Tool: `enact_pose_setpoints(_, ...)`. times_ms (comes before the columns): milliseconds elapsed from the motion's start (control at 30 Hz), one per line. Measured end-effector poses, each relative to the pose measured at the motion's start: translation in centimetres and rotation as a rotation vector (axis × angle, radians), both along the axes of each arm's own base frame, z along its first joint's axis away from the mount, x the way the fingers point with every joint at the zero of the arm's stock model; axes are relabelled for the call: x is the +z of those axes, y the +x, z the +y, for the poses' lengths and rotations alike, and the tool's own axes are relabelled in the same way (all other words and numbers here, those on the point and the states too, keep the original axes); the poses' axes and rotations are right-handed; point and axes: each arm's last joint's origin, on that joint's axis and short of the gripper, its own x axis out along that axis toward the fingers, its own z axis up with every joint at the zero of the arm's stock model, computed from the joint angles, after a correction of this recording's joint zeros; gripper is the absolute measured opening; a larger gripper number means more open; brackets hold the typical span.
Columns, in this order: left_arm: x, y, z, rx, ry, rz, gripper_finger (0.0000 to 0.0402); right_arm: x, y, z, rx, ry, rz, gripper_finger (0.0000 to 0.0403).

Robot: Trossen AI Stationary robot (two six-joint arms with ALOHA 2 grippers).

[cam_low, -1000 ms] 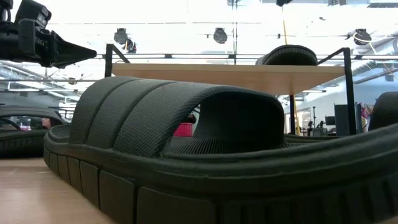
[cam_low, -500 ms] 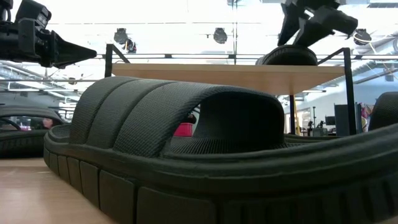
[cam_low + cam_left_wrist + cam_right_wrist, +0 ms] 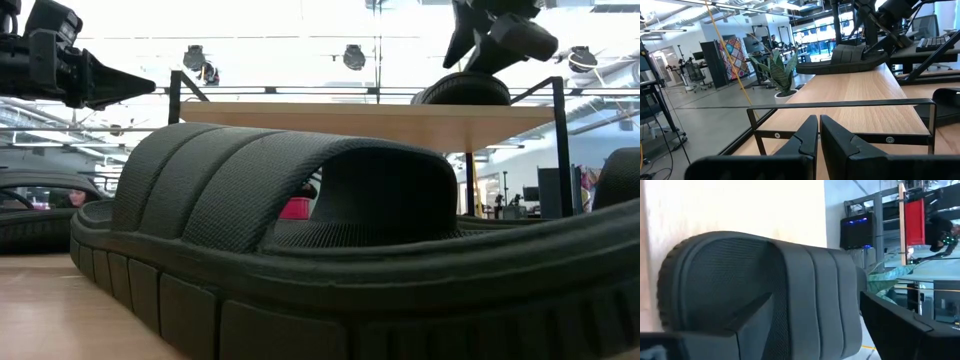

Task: Pick and place slides into the shelf
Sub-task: Put the black slipper on the shelf

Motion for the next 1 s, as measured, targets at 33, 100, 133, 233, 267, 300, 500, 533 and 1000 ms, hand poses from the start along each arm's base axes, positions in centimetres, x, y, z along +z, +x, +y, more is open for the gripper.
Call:
enact_pose_setpoints(33, 0.0, 0.0, 0.0, 0.000, 0.000, 0.000, 0.0026, 0.0, 0.0, 0.0, 0.000, -0.004, -0.001, 0.0276)
enact_pose_setpoints(100, 0.0, 0.0, 0.0, 0.000, -0.001, 0.000, 0.0026, 0.0, 0.0, 0.0, -0.001, -0.003, -0.001, 0.0270)
enact_pose_setpoints(133, 0.0, 0.0, 0.0, 0.000, -0.001, 0.000, 0.0026, 0.0, 0.0, -0.1, -0.003, -0.003, 0.000, 0.0267)
enact_pose_setpoints(233, 0.0, 0.0, 0.0, 0.000, -0.001, 0.000, 0.0026, 0.0, 0.1, -0.2, -0.006, 0.001, 0.001, 0.0264)
enact_pose_setpoints(267, 0.0, 0.0, 0.0, 0.000, -0.001, 0.000, 0.0026, 0.0, 0.1, -0.2, -0.006, 0.002, 0.001, 0.0264)
enact_pose_setpoints(300, 0.0, 0.0, 0.0, 0.000, -0.001, 0.000, 0.0026, 0.0, 0.1, -0.1, -0.006, 0.009, 0.002, 0.0264)
enact_pose_setpoints(500, 0.0, 0.0, 0.0, 0.000, 0.004, 0.002, 0.0026, -0.8, 0.0, -0.1, -0.004, 0.016, 0.007, 0.0263)
enact_pose_setpoints(533, 0.0, 0.0, 0.0, 0.000, 0.004, 0.002, 0.0026, -1.2, 0.0, -0.2, -0.002, 0.006, 0.011, 0.0263)
enact_pose_setpoints(1000, 0.0, 0.0, 0.0, 0.000, 0.004, 0.002, 0.0026, -2.8, -0.3, -0.7, -0.012, -0.163, -0.039, 0.0251)
